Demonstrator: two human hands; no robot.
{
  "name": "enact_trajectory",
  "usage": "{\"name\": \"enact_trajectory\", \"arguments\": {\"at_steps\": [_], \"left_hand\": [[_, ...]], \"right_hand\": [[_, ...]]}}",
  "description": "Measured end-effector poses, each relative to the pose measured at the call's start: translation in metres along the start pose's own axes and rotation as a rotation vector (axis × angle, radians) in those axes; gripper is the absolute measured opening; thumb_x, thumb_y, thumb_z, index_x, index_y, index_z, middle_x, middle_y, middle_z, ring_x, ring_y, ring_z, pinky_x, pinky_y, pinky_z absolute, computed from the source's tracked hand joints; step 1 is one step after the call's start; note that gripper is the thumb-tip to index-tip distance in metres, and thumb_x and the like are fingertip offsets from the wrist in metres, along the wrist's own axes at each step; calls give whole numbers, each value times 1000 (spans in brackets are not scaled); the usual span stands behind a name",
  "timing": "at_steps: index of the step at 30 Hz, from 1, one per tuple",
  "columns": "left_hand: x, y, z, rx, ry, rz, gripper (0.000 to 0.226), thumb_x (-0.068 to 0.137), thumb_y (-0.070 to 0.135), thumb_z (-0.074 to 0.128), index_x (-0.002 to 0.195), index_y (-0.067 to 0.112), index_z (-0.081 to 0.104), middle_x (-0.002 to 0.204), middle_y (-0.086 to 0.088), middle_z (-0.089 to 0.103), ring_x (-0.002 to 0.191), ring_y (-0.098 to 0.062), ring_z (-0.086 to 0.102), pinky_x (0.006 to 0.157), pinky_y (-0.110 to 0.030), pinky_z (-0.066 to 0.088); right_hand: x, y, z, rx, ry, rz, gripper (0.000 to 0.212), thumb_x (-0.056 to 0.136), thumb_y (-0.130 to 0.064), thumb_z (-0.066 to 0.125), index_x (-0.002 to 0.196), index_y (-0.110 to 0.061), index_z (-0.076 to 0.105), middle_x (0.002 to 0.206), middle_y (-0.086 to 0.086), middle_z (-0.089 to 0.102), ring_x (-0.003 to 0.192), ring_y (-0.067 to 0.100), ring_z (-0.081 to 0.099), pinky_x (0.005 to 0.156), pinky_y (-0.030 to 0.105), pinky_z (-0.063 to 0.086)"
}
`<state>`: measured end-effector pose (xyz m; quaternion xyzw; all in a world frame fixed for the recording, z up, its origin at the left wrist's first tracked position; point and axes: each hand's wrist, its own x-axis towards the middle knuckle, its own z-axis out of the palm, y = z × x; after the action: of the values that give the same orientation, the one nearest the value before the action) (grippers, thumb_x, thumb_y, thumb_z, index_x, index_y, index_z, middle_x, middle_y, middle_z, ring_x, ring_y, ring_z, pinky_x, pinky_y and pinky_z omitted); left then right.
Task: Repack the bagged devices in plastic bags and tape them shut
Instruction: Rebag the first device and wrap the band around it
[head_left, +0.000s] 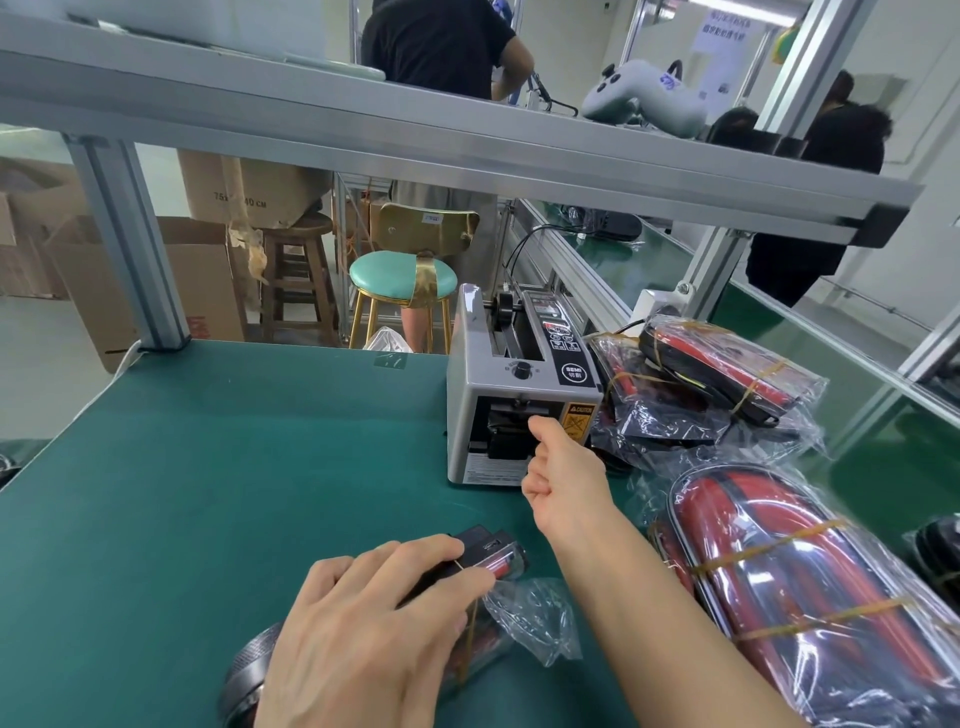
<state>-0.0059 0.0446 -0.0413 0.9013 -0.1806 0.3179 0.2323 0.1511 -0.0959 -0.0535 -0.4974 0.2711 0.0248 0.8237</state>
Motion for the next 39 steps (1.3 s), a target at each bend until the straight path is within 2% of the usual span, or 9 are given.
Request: {"name": "enact_trajectory", "arguments": {"at_steps": [4,10,16,18,21,28,33,36,39], "left_hand": [[0,-1,1,2,-2,6,32,75,27,47,82,33,78,94,10,72,72,-7,69,68,-27,37],[0,-1,1,0,0,6,32,74,28,47,82,34,77,93,11,72,72,-6,69,67,-27,37],[1,-1,1,4,-7,27,32,73,27,47,79,34,77,90,11,73,69,-5,68,59,-24,49],[1,-1,1,-2,5,27,31,75,27,47,78,34,77,91,11,73,70,-6,69,62,-28,45],[1,0,1,10,24,33,31,76,27,47,78,33,77,91,10,73,71,-7,69,65,-28,37],[-1,-1,2,1,5,20,31,75,28,47,80,34,77,93,12,72,72,-6,69,67,-26,38],[0,-2,2,-3,-4,7,31,75,29,47,81,35,77,93,13,72,72,-4,68,66,-26,38],[-1,-1,2,-7,-1,0,31,76,29,48,83,35,77,94,13,72,74,-6,69,67,-27,38],[-2,0,1,-8,1,-3,31,77,29,48,84,36,77,95,13,71,72,-6,68,68,-28,37]], "right_hand": [[-4,-7,-9,-1,-87,-1,40,86,-6,62,59,-21,36,40,-9,26,33,5,18,32,16,17],[-7,-6,-11,-190,32,-66,29,84,-5,67,63,-19,52,35,-10,30,31,5,17,31,16,18],[-3,-2,4,-88,115,-58,23,82,-6,72,67,-17,59,37,-7,32,29,5,16,30,14,16],[-2,0,6,-30,126,-19,20,81,-6,73,68,-13,61,44,-4,29,31,6,13,32,13,14],[-3,1,5,26,109,5,23,81,-7,73,66,-13,56,47,-4,27,32,6,13,32,14,13],[-7,0,2,44,-60,12,38,88,-8,63,62,-19,38,41,-9,25,35,6,17,33,17,16],[-21,0,-11,-11,-122,-11,40,88,-7,59,60,-21,35,44,-9,25,39,6,19,37,17,17],[-44,-3,-32,-132,-224,-77,37,85,-14,64,57,-23,43,50,-8,32,48,7,28,46,19,24],[-67,-11,-54,-406,-256,-229,17,73,-32,70,58,-23,68,57,-14,51,64,8,43,64,24,35]]}}
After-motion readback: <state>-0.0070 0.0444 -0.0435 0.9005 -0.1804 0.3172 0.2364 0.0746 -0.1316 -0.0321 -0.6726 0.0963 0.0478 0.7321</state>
